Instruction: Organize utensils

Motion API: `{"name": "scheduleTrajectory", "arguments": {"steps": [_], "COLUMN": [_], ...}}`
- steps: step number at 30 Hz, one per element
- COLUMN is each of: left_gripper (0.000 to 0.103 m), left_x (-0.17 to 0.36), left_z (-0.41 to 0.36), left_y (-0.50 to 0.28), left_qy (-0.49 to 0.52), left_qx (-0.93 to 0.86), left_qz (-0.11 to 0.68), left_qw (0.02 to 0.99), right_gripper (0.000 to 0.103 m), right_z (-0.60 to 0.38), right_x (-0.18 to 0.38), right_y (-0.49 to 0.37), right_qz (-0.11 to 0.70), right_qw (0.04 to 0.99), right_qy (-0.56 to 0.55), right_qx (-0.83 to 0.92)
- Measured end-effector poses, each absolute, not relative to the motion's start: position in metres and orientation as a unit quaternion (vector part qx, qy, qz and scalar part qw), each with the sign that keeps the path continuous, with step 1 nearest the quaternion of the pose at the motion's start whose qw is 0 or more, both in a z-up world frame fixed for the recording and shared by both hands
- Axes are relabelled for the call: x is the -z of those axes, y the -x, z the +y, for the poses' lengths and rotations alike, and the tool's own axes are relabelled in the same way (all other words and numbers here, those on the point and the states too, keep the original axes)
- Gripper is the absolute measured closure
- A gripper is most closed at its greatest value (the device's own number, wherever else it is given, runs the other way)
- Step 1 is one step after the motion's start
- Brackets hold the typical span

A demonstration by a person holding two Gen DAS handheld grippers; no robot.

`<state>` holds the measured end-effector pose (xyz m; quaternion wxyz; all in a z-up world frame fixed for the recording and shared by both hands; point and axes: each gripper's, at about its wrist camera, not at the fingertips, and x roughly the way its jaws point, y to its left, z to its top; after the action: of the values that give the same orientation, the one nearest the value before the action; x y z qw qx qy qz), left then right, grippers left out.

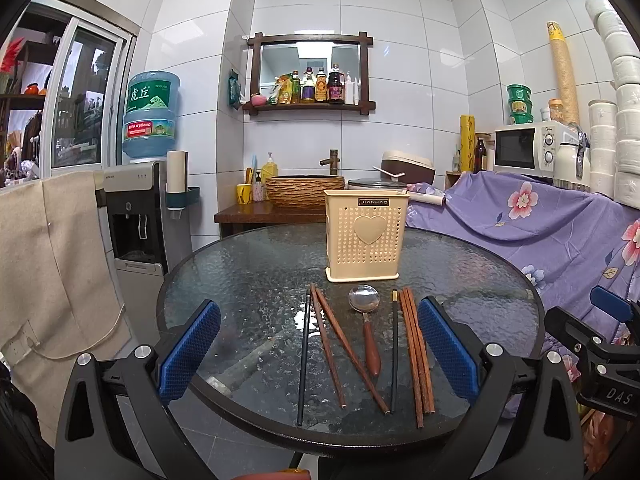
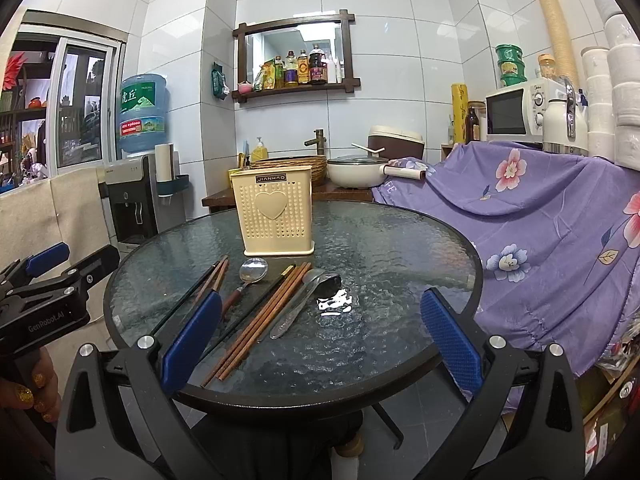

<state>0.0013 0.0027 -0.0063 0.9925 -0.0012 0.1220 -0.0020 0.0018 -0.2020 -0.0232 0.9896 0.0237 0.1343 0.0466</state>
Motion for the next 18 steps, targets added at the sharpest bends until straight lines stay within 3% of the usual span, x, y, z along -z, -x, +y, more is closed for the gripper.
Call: {"name": "scheduleTrajectory", "arguments": {"steps": [18], "left_gripper": [0.006], "left_x": [0.015], "left_z": [0.014], "left_y": [-0.013], "left_qy": [0.01], "left_qx": [0.01], "left_qz": [0.144], "left_qw": [0.989], "right_gripper": [0.005], "right_z": [-0.201], "right_x": [0.029], "right_y": [-0.012], "right_qz": [0.149], "right_qw": [0.988], "right_qy": [-0.02], "right_qx": [-0.045]}}
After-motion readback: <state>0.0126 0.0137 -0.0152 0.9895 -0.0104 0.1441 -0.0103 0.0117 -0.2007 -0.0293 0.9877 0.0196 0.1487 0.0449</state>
